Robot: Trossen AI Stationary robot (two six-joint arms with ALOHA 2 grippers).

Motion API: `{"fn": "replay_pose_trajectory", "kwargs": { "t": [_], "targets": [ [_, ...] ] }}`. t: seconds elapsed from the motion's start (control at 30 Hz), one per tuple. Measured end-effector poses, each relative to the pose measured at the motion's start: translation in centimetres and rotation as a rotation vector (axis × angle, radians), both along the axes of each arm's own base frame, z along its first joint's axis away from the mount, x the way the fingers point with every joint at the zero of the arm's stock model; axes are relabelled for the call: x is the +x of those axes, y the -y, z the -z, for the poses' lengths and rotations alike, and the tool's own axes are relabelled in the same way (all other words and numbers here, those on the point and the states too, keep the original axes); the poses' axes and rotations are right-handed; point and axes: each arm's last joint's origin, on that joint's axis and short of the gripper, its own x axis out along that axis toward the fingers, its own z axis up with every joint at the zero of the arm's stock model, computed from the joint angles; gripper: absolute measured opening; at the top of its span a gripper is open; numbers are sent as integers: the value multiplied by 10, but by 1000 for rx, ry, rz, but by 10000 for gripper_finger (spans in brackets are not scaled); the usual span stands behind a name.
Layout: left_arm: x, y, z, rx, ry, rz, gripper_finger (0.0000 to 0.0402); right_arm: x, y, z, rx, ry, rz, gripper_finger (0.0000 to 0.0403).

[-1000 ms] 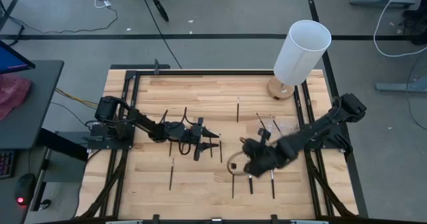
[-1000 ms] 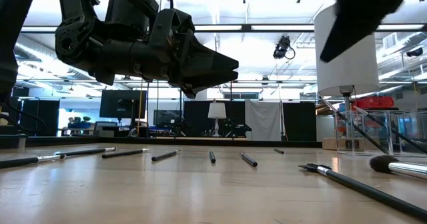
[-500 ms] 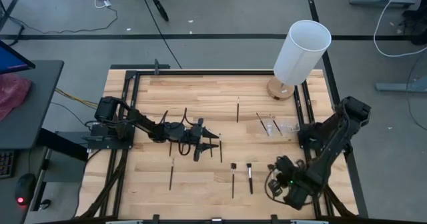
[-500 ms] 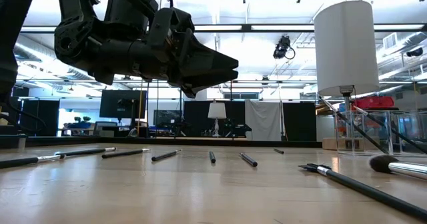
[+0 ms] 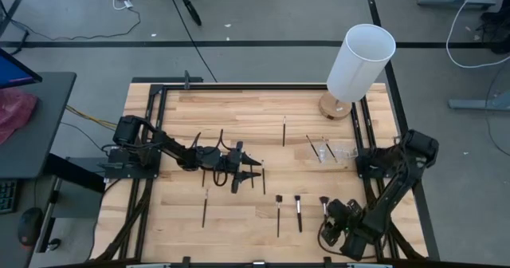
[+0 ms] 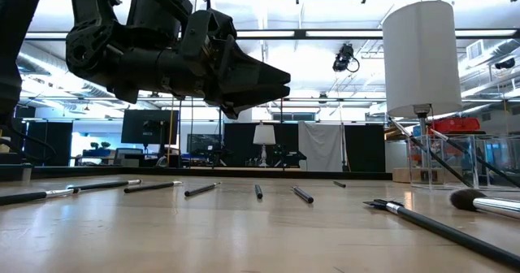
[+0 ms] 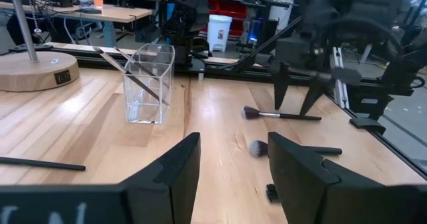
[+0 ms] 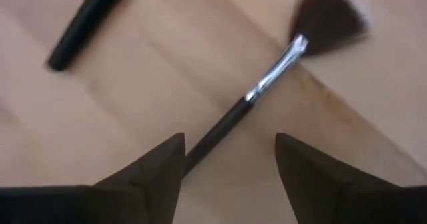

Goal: Put items in baskets/containers
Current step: Put the black highlighter brush into the transparent bin

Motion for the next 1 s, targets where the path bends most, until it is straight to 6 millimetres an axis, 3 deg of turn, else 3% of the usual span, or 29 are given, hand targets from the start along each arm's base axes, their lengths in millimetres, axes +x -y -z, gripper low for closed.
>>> {"fn": "replay_pose_trajectory", "kwargs": {
  "t": [0.33, 0.5, 0.7, 1.0],
  "targets": [
    [0, -2, 0, -2, 0, -8, 177, 13, -23, 29, -258, -15, 25, 198],
    [0, -2, 0, -7, 0, -8, 177, 13, -24, 39, -324, 86, 64, 192],
    [0, -2, 0, -10, 1, -8, 177, 13, -22, 41, -343, 91, 56, 176],
    [0, -1, 0, -10, -1, -4, 177, 10, -24, 57, -415, 150, 29, 94]
  ]
}}
